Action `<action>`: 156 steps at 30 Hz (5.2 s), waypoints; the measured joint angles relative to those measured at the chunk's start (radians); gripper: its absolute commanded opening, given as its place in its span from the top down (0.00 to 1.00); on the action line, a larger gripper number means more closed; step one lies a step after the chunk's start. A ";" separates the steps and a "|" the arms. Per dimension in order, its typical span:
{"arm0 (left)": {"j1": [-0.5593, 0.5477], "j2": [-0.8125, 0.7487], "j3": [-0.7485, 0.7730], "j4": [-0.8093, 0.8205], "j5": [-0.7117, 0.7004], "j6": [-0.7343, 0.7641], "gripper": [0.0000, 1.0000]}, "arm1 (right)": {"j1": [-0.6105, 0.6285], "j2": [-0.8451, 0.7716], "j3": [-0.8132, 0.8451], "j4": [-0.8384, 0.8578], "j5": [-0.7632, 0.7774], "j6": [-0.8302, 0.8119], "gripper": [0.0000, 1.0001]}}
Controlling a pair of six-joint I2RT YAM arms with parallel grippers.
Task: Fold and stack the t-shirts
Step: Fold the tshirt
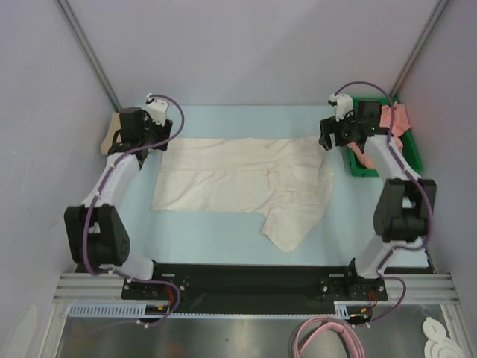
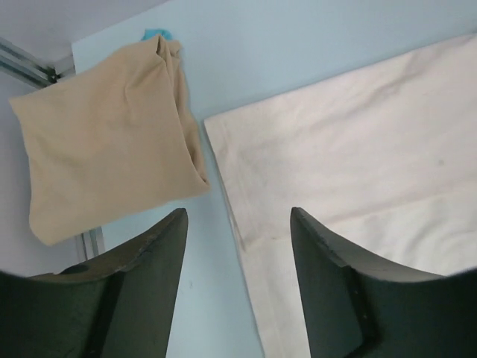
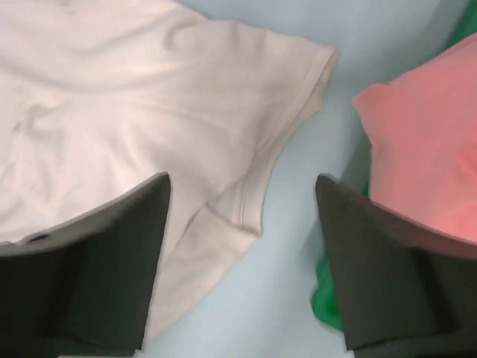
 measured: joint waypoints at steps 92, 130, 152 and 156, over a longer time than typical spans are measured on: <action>0.160 -0.301 -0.515 -0.285 0.035 0.091 0.51 | 0.825 -0.856 -0.915 -0.207 0.195 -0.518 1.00; 0.172 -0.208 -0.515 -0.293 0.063 0.156 1.00 | 0.620 -1.093 -0.863 -0.201 0.211 -0.431 1.00; 0.172 -0.340 -0.404 -0.362 0.112 0.250 1.00 | 0.532 -0.934 -0.570 -0.154 0.283 -0.360 1.00; 0.171 -0.261 -0.330 -0.356 0.118 0.251 1.00 | 0.475 -0.862 -0.565 -0.111 0.276 -0.361 1.00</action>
